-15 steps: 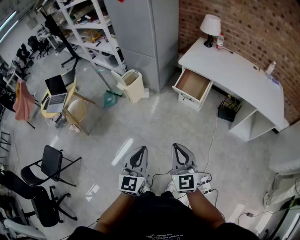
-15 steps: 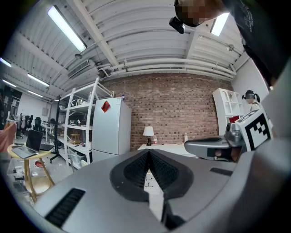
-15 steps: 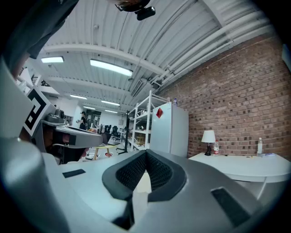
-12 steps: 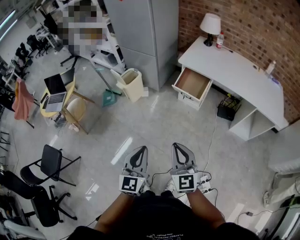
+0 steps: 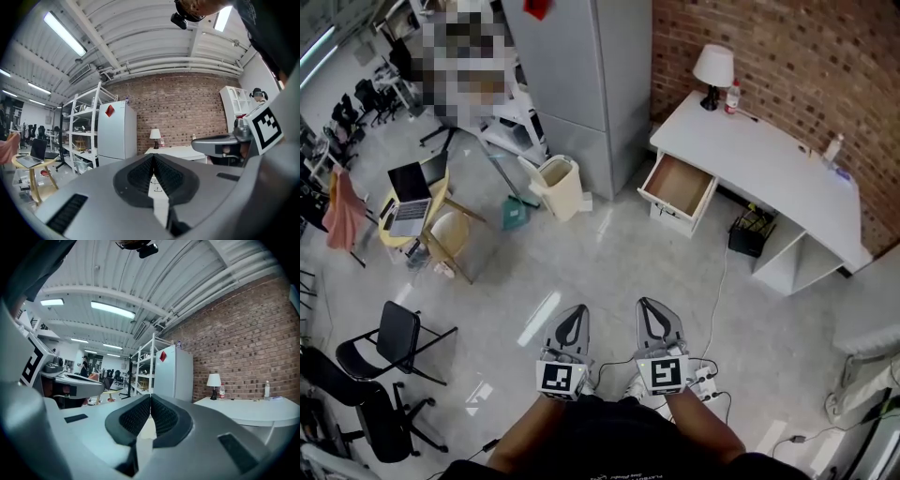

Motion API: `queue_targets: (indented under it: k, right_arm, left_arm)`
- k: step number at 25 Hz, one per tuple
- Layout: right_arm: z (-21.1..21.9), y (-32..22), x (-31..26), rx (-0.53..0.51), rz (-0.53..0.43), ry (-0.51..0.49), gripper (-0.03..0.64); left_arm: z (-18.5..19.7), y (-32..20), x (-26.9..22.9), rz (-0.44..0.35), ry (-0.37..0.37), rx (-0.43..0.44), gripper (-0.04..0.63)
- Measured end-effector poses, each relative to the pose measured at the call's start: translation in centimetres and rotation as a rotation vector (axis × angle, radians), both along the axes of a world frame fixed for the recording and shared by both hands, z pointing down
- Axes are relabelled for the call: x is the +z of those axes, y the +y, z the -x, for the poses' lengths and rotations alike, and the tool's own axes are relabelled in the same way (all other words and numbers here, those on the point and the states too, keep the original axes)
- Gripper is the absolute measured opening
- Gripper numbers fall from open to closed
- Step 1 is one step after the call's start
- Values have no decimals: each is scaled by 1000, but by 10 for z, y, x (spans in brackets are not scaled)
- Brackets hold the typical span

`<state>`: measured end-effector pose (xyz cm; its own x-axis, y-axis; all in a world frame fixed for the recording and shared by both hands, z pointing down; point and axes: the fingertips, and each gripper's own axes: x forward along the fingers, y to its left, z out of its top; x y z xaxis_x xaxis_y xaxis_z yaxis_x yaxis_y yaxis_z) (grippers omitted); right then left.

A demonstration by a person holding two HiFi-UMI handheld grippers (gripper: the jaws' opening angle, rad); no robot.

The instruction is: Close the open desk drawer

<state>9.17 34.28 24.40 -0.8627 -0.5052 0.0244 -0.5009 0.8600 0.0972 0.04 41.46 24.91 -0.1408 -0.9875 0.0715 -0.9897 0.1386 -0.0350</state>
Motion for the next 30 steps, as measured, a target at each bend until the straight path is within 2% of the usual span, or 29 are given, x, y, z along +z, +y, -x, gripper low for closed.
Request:
queue_targets:
  k: [8, 12, 14, 18, 24, 30]
  right_arm:
    - [1, -3, -16, -49, 9, -54, 28]
    - [21, -8, -16, -67, -34, -18, 28]
    - [33, -18, -16, -59, -22, -9, 28]
    - [60, -42, -18, -30, -1, -9, 28]
    - [120, -64, -30, -7, -156, 53, 28]
    - [163, -83, -25, 59, -128, 60, 28]
  left_arm:
    - [2, -8, -9, -33, -3, -33, 8]
    - [20, -19, -8, -58, -2, -28, 8]
    - [30, -32, -8, -55, 6, -12, 8]
    - [57, -62, -13, -62, -6, 24, 8]
    - [106, -100, -13, -57, -22, 101, 8]
    - [152, -130, -20, -75, -21, 158, 8]
